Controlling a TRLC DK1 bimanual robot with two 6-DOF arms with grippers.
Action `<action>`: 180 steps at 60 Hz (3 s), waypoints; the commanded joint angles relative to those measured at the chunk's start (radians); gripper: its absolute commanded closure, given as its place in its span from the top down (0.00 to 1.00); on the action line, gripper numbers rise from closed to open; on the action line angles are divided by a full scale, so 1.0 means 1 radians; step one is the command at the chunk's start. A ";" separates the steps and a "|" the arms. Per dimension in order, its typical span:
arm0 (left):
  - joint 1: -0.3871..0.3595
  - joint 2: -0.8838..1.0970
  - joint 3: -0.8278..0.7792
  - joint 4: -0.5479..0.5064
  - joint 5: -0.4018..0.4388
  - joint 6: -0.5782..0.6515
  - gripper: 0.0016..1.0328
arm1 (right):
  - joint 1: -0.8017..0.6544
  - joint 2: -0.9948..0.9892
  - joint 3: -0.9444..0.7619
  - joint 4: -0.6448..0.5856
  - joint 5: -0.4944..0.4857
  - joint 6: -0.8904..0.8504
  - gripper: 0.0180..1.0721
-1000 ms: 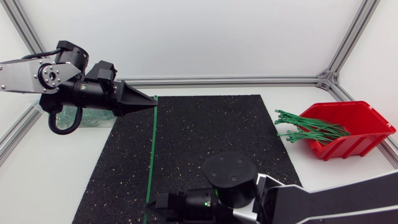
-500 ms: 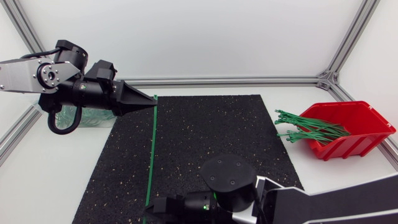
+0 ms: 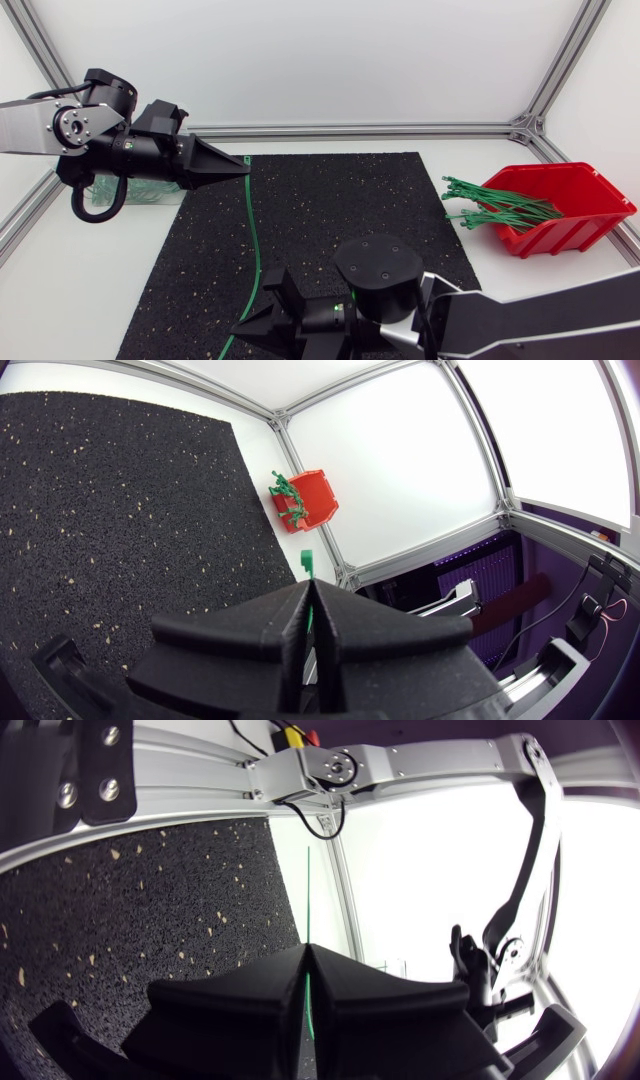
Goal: Take a green cable tie from the red box, thread the tail through the head to close it, then place it in the transparent bin on the left.
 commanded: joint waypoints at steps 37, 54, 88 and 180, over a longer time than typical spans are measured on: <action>-0.053 -0.216 -0.160 0.044 0.021 0.086 0.03 | -0.027 -0.112 0.010 -0.162 -0.061 0.734 0.05; -0.065 -0.239 -0.185 0.078 0.021 0.085 0.03 | -0.021 -0.195 0.105 -0.477 -0.173 0.947 0.05; -0.179 -0.436 -0.384 0.673 -0.111 -0.383 0.03 | -0.107 -0.414 0.252 -0.777 -0.325 1.768 0.05; -0.366 -0.703 -0.550 0.765 -0.450 -0.280 0.03 | -0.422 -0.322 0.473 -0.891 -0.746 2.563 0.05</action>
